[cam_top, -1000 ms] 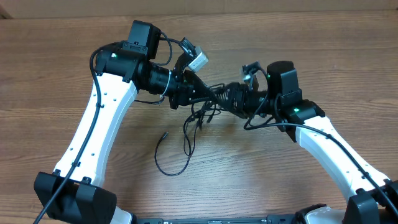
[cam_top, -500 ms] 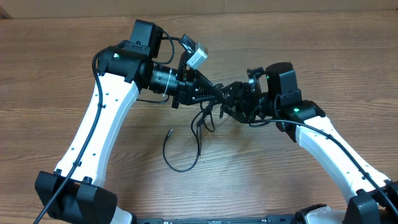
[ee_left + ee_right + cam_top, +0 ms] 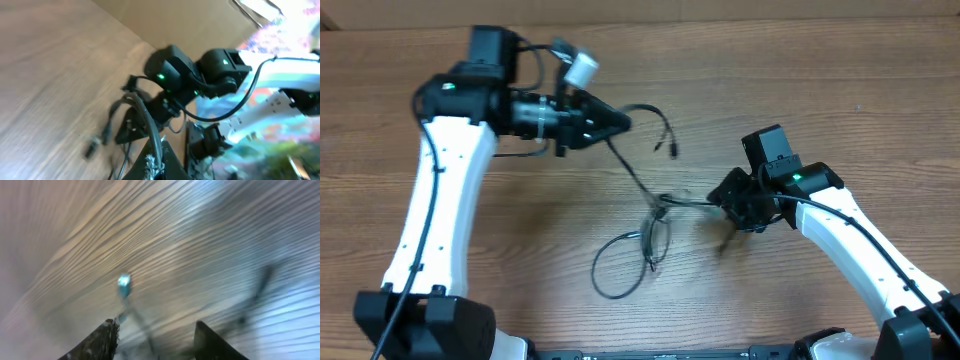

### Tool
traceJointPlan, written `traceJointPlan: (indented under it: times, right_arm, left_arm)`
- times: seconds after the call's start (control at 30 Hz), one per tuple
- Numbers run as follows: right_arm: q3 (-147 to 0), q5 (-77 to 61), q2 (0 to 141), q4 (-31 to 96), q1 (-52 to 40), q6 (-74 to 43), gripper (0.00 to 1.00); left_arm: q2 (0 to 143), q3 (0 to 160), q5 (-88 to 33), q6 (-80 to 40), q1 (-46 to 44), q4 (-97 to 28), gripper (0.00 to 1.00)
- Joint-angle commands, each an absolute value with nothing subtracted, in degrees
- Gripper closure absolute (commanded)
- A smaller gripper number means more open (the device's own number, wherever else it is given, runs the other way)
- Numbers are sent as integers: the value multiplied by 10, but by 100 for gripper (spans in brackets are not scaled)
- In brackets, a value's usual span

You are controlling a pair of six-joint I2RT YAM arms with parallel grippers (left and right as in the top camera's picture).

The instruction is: Untangle cables

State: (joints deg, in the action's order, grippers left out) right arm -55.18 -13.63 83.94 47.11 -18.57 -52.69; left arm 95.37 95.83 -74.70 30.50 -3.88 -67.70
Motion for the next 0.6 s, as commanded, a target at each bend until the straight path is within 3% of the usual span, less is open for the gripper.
traceJointPlan:
  times: [0.0,0.27,0.37,0.47,0.57]
  right_arm:
    - [-547,-50,844,471,-183,-521,53]
    - [-547,-55,844,456,-176,-517,53]
    - [-547,-132,844,418,-176,-438,52]
    - [-547,-172,844,401,-177,-415,47]
    - [-547,-172,844,401,-177,-415,47]
  left_arm:
    - [928,976,-761,283,1,-679,96]
    - [928,976,-635,213,46,-679,96]
    - [928,976,-605,205,37,-686,95]
    - [929,976,-564,205,17,-679,77]
    - [929,976,-488,178,3,-659,72]
